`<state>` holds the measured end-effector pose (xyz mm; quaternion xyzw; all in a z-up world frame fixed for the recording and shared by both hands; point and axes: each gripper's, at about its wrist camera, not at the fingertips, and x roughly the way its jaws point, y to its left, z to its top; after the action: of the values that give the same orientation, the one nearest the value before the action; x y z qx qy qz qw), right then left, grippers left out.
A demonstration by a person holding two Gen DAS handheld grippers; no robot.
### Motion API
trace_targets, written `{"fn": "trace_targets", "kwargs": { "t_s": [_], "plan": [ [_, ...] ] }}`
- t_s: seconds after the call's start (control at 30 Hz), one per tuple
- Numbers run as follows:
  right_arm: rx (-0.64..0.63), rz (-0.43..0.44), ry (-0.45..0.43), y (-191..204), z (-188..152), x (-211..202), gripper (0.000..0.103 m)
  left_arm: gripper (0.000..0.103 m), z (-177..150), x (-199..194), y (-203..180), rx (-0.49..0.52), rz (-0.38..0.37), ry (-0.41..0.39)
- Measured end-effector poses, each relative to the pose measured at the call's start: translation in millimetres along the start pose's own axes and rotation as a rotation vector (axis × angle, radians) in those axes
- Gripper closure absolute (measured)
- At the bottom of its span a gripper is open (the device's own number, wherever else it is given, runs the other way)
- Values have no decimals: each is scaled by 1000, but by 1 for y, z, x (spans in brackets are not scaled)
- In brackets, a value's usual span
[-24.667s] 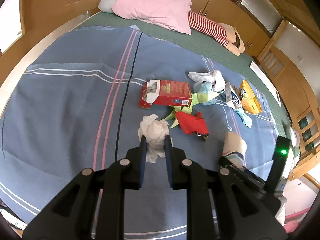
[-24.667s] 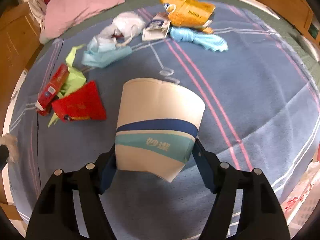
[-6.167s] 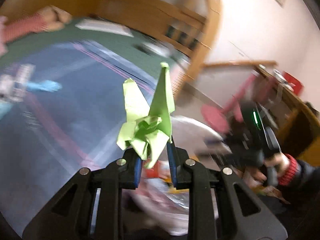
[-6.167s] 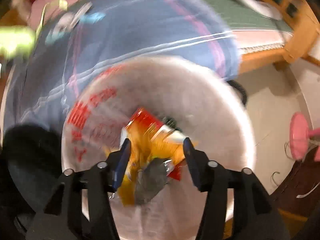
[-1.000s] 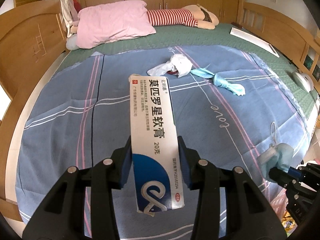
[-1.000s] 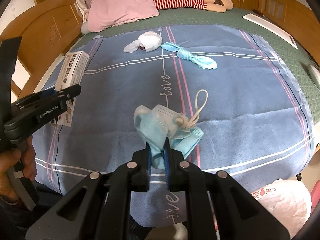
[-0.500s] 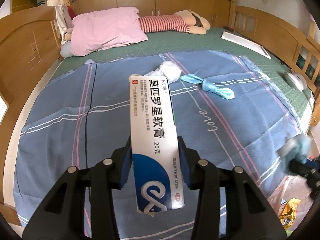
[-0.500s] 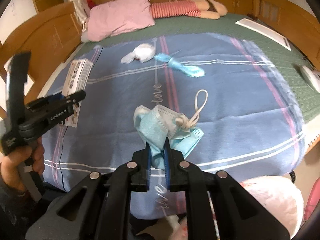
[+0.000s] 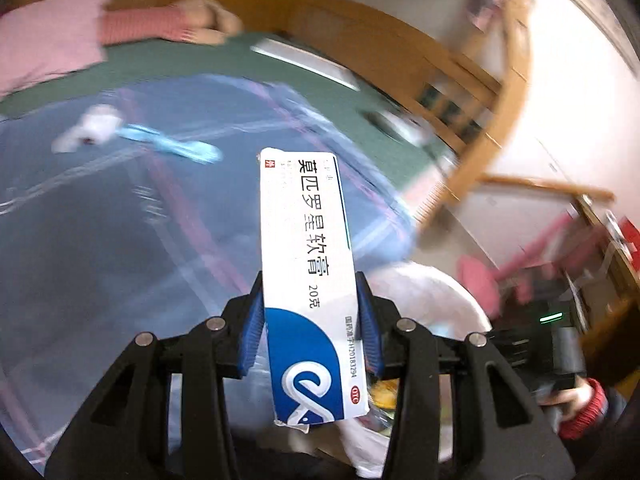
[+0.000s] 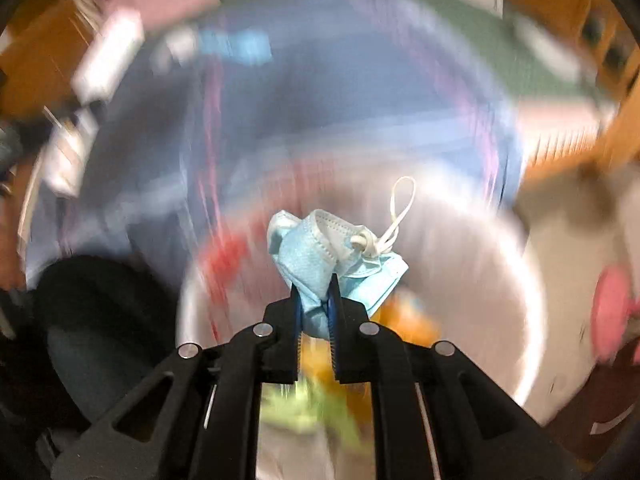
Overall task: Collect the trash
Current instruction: 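Carry the box and mask over the white basket and open both tools, then grasp the white tissue with the right tool and lift it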
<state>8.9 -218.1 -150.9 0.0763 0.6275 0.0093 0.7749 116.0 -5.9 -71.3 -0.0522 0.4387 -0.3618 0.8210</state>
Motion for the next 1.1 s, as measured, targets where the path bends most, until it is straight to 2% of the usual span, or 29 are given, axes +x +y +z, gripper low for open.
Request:
{"fn": "trace_targets", "kwargs": {
  "t_s": [0.03,0.07,0.1,0.13,0.2,0.3,0.37,0.4,0.43,0.53,0.67,0.77,0.9,0.97,1.03,1.1],
  "plan": [
    [42,18,34,-9,-8,9,77,61,-3,5,-7,14,-24,18],
    [79,43,30,-16,-10,9,62,61,-6,10,-12,23,-48,36],
    [124,73,9,-25,-11,5,54,61,-11,18,-21,31,-92,68],
    [201,112,-50,-40,-9,-7,40,61,-14,23,-24,34,-114,87],
    [300,139,-156,-61,-7,-29,38,60,-24,37,-36,61,-155,135],
    [378,104,-293,-81,-3,-62,38,57,-44,60,-61,131,-177,213],
    [376,76,-345,-85,-2,-76,36,45,-56,76,-73,160,-191,267],
    [369,75,-357,-85,-2,-79,36,26,-63,84,-79,171,-196,298],
    [368,76,-362,-84,-1,-80,36,14,-68,90,-83,181,-194,321],
    [383,91,-360,-84,0,-74,36,14,-71,92,-86,211,-171,340],
    [376,88,-351,-83,8,-66,36,12,-52,71,-60,128,-165,250],
    [321,66,-356,-66,32,-66,36,12,-26,44,-19,22,-47,150],
    [202,114,-359,-25,79,-67,36,12,21,-4,61,-121,328,44],
    [123,143,-371,7,111,-64,36,12,36,-32,103,-194,480,-33],
    [37,150,-391,48,149,-57,36,12,40,-47,136,-268,584,-88],
    [-47,148,-408,87,182,-49,36,12,26,-58,178,-387,677,-136]
  ]
}}
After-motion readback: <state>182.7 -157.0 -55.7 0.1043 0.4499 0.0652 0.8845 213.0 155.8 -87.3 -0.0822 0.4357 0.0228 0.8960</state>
